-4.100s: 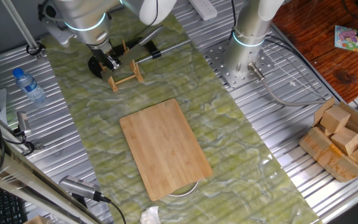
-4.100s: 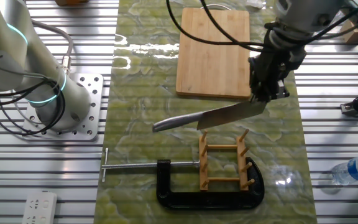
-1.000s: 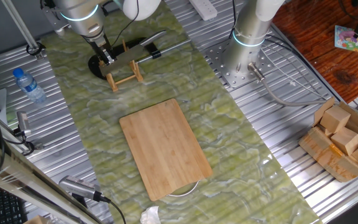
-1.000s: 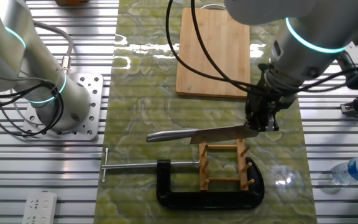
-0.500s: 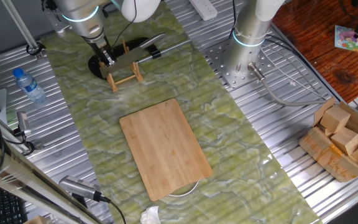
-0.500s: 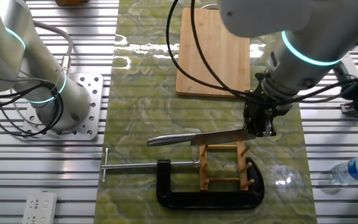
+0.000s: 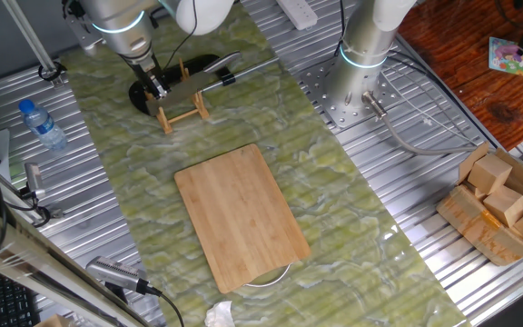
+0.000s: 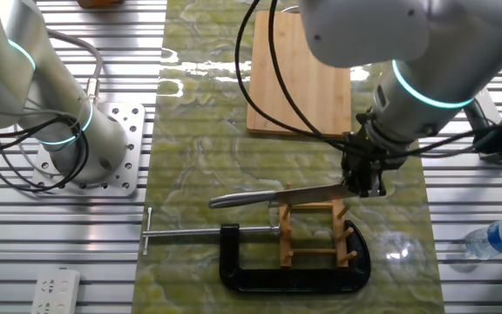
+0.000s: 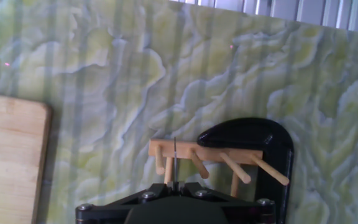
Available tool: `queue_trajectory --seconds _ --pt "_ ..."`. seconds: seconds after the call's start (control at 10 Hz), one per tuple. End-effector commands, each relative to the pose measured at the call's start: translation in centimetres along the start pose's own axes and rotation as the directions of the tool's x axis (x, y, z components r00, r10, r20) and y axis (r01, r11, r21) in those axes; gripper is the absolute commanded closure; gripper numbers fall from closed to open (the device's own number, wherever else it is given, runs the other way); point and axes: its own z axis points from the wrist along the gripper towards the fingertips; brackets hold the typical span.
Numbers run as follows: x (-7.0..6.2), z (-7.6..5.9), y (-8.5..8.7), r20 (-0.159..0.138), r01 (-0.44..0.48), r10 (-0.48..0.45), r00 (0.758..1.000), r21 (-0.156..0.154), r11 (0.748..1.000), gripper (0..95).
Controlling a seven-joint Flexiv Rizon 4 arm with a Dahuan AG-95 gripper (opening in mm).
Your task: Put the knife on the knife rack
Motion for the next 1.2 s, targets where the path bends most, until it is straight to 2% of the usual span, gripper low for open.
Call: queue_trajectory --seconds 0.1,0.8,1.2 --pt "-0.1 0.5 0.0 0.002 -0.001 0.001 1.0 -0.012 1.0 95.0" --pt "-0.4 2.0 0.0 0.015 0.006 -0.005 1.0 -0.027 1.0 95.0" --pt "-0.5 2.3 -0.1 0.016 0.019 -0.019 1.0 -0.033 0.999 95.0"
